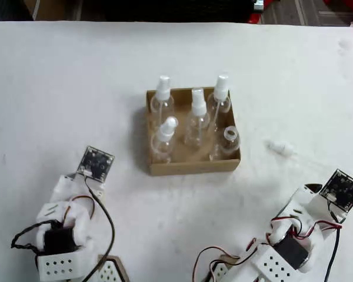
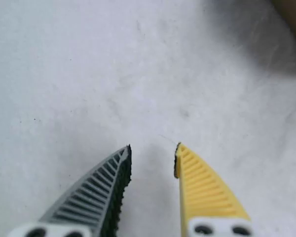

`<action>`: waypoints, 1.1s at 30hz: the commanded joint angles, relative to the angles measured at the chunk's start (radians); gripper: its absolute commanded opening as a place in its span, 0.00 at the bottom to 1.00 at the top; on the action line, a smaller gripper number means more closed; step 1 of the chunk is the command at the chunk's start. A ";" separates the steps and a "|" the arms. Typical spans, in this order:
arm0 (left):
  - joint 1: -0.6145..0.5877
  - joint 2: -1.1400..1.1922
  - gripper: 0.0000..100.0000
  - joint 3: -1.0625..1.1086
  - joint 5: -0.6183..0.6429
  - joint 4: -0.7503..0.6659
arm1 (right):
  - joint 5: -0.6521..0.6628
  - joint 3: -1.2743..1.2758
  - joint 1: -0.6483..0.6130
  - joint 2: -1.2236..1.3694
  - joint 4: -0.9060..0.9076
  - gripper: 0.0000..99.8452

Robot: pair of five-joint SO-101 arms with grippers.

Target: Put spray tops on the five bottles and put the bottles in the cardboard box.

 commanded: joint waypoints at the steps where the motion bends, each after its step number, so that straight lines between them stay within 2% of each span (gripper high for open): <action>1: -0.010 -0.005 0.14 0.002 -0.009 0.006 | -0.002 0.005 0.008 -0.008 0.005 0.19; 18: -0.010 -0.005 0.14 0.002 -0.009 0.006 | 0.000 0.005 0.001 -0.018 -0.004 0.19; 25: -0.010 -0.005 0.14 0.002 -0.009 0.006 | 0.000 0.003 0.005 -0.019 -0.196 0.19; 33: -0.010 -0.005 0.14 0.002 -0.009 0.006 | 0.000 0.003 0.048 -0.019 -0.127 0.19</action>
